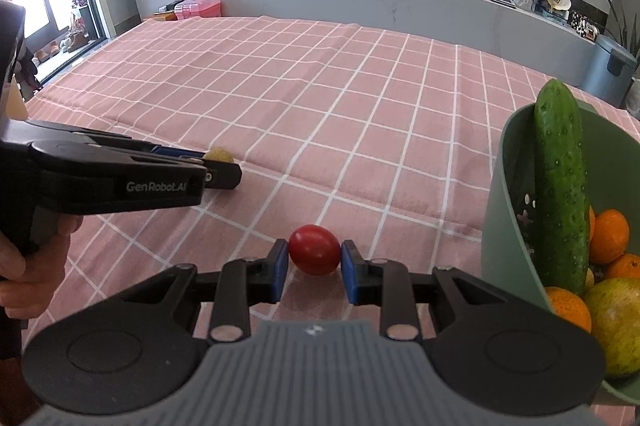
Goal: Organize fruits
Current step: 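Grasp the last kiwi with the left gripper while the right gripper grasps the red tomato, then carry the kiwi and tomato over the green colander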
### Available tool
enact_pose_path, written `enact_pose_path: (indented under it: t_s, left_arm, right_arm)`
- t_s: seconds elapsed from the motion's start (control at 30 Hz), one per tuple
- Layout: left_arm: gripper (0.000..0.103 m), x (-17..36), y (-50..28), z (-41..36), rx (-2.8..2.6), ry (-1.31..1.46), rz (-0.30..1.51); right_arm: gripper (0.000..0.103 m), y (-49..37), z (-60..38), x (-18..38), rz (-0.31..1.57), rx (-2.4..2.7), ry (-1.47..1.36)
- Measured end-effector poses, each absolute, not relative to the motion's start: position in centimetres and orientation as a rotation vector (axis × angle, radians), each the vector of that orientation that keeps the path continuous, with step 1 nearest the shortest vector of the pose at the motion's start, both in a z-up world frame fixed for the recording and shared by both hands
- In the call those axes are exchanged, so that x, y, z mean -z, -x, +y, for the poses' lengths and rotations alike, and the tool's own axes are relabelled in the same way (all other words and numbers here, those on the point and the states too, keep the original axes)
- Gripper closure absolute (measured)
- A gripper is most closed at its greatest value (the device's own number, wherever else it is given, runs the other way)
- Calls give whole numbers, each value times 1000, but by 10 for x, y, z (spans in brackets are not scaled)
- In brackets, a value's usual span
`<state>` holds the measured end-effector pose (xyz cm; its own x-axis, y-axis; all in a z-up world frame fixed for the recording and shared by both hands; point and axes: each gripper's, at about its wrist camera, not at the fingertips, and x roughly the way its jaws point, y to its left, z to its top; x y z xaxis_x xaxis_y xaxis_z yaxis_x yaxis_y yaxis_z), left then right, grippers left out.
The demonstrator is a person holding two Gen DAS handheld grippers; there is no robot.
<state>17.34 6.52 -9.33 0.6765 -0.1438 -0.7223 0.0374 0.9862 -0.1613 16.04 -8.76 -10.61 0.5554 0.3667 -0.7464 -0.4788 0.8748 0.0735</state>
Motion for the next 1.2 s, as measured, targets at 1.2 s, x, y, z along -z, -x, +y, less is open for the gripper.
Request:
enact_pose_path:
  t_s: [1.2]
  left_arm:
    - [73,15,-139,-26,207,221,864]
  right_arm:
    - [79,-117,-173,10,620,-509,269]
